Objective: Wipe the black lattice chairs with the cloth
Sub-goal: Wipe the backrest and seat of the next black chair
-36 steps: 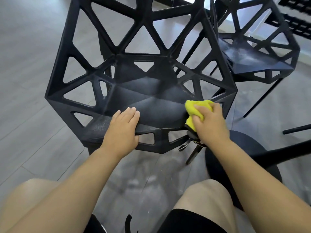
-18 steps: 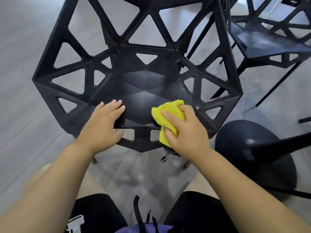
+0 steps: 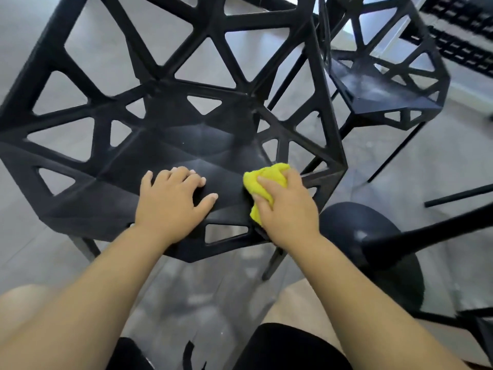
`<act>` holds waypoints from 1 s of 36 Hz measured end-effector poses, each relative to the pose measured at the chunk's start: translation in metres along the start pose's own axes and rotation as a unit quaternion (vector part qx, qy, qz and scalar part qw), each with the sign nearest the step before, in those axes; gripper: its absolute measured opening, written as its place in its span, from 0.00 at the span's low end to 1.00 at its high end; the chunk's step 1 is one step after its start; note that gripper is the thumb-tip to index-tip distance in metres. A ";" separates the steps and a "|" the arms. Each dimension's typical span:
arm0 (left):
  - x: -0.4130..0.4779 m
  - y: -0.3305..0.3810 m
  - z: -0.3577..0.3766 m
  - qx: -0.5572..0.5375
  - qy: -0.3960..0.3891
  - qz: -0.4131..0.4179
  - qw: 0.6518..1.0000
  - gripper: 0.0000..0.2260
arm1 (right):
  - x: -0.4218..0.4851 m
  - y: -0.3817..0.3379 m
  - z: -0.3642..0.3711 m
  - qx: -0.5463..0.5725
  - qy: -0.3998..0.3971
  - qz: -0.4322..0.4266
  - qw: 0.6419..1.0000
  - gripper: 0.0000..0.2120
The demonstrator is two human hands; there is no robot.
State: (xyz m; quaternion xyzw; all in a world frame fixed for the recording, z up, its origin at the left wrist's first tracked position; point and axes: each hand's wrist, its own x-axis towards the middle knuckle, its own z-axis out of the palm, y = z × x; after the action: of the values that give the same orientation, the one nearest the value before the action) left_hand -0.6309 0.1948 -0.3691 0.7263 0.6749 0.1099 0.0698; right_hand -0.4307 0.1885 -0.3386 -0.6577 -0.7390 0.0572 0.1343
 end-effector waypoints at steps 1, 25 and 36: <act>0.001 0.000 0.000 -0.001 -0.002 -0.005 1.000 0.31 | -0.003 -0.006 0.001 0.011 -0.016 -0.018 1.000 0.17; 0.032 0.016 0.002 0.003 -0.077 -0.037 0.996 0.24 | 0.062 0.034 -0.020 -0.127 -0.062 0.028 0.990 0.16; 0.035 0.015 0.000 0.010 -0.090 -0.021 0.996 0.24 | 0.079 0.037 -0.002 -0.159 -0.049 -0.179 0.970 0.06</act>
State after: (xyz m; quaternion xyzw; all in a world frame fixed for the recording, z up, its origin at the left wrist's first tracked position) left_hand -0.6146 0.2284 -0.3634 0.7200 0.6817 0.0355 0.1252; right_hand -0.4026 0.2714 -0.3369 -0.5243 -0.8499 -0.0537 -0.0007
